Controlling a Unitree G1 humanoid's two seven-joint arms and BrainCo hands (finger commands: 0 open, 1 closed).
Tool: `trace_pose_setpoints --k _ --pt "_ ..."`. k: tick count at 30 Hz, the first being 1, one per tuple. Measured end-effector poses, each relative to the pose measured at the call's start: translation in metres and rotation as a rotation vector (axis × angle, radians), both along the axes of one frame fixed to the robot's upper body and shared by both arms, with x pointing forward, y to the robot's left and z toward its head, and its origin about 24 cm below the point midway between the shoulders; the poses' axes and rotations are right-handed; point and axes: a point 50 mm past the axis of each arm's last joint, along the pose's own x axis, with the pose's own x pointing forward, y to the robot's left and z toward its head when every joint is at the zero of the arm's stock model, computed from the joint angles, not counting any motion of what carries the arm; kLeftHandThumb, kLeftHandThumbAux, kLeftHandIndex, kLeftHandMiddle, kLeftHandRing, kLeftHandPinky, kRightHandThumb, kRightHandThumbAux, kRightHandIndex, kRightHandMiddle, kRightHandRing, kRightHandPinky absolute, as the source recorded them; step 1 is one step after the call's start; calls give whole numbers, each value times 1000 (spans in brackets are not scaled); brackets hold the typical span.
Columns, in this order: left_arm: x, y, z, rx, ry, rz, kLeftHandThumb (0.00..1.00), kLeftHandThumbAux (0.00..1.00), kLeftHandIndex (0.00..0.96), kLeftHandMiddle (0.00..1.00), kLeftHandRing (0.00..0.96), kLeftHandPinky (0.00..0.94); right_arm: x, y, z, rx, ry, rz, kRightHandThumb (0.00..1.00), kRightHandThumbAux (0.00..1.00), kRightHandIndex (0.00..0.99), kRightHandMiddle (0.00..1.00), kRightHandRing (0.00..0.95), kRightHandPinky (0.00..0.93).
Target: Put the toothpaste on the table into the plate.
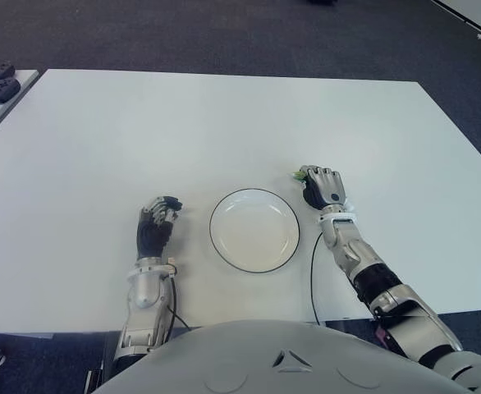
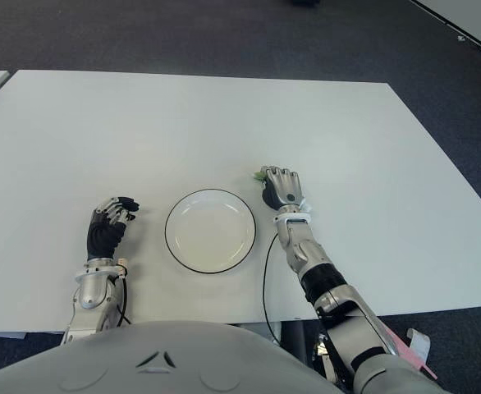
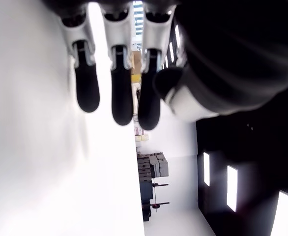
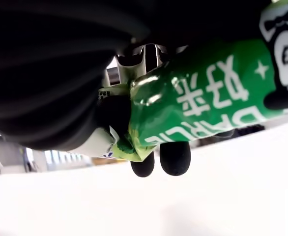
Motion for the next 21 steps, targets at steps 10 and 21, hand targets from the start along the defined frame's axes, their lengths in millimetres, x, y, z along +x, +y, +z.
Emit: trace_pose_setpoints --k 10,21 --pt "1 0 0 1 0 -2 715 722 425 463 444 453 -13 17 39 200 -195 255 847 681 395 552 871 876" --pt "2 -1 -1 2 -7 -7 715 722 426 473 461 468 -36 39 47 338 -328 578 849 680 395 548 872 867"
